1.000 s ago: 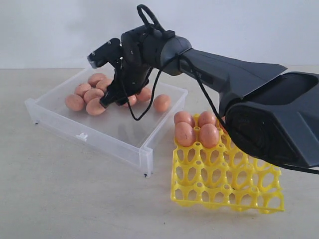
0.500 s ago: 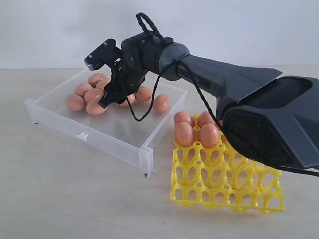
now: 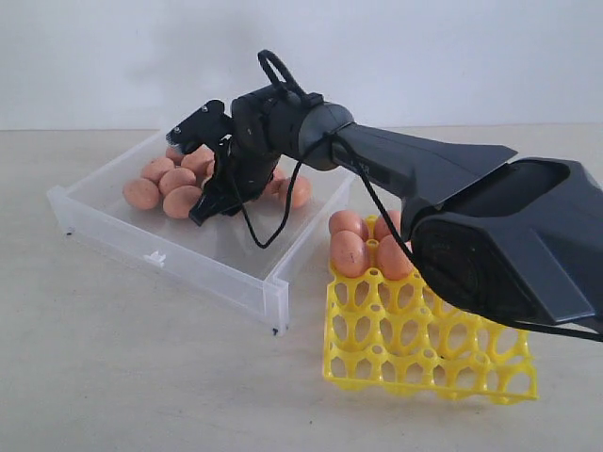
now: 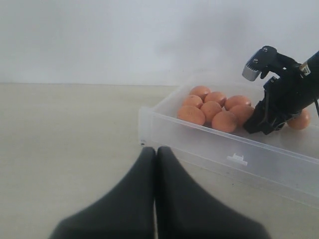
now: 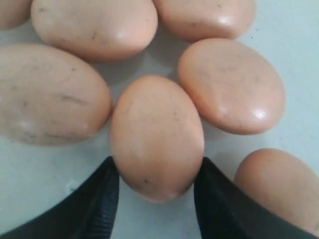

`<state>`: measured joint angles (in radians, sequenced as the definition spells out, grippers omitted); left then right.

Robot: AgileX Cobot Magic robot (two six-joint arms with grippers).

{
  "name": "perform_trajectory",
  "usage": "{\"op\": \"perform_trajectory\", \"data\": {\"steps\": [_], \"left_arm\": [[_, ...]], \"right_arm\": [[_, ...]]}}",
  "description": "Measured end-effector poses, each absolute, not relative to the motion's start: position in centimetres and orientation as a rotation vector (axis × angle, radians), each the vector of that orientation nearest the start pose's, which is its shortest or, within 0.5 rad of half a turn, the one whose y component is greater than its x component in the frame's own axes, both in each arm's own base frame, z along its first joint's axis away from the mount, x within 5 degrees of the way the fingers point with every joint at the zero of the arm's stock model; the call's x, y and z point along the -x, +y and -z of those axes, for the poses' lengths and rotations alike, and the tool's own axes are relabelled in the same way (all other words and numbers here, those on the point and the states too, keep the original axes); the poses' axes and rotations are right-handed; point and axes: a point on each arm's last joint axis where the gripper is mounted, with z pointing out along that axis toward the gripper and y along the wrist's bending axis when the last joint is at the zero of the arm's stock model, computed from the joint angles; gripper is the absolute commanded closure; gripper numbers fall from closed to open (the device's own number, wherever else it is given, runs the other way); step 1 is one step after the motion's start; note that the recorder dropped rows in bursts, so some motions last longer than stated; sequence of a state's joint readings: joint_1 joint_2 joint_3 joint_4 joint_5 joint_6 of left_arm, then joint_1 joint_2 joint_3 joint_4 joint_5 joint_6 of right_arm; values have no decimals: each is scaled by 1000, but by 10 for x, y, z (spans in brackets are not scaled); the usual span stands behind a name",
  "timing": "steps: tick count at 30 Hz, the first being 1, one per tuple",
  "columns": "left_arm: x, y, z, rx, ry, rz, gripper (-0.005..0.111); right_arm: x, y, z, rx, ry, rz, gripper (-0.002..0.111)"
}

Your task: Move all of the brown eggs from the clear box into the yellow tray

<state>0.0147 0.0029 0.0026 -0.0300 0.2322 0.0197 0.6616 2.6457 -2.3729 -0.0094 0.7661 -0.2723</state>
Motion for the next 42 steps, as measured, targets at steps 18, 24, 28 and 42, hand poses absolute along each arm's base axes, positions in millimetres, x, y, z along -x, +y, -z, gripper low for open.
{"op": "perform_trajectory", "data": {"steps": [18,24,28,42], "left_arm": [[-56,0,-191,16,1721,2,111],[-56,0,-191,16,1721,2,111],[-56,0,-191,16,1721,2,111],[-56,0,-191,16,1721,2,111]], "right_arm": [[-429,351,-142,1114,2464,-369,108],[-421,342,-152,1194,2541,-293,108],[-420,341,-151,1196,2560,-288,94],[-422,347,-170,1312,2369,-333,42]]}}
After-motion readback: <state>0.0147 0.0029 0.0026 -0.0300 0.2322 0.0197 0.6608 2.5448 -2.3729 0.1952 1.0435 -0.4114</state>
